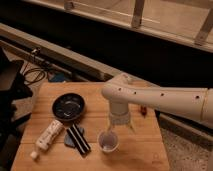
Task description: Pick up the ceramic cup
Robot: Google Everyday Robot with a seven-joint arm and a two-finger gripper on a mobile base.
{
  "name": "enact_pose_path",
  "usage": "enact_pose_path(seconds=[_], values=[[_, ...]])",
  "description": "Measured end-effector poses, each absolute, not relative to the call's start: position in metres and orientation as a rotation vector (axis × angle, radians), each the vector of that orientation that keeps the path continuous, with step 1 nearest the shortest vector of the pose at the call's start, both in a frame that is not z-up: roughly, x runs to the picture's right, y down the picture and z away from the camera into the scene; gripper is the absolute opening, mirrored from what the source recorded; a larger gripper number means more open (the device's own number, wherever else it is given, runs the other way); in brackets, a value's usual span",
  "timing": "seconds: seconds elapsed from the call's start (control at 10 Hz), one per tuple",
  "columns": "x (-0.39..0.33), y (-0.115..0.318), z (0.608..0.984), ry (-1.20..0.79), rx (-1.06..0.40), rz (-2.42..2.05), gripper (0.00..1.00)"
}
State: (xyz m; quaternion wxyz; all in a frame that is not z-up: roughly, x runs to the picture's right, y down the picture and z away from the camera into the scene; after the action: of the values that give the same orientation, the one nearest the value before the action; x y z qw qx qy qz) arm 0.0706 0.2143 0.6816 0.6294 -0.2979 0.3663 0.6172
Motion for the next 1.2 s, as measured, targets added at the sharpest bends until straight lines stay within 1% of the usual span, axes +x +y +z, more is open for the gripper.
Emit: enact_pose_path(seconds=[1.2], values=[[0.061, 0.237, 0.699, 0.893, -0.704, 1.373, 0.80]])
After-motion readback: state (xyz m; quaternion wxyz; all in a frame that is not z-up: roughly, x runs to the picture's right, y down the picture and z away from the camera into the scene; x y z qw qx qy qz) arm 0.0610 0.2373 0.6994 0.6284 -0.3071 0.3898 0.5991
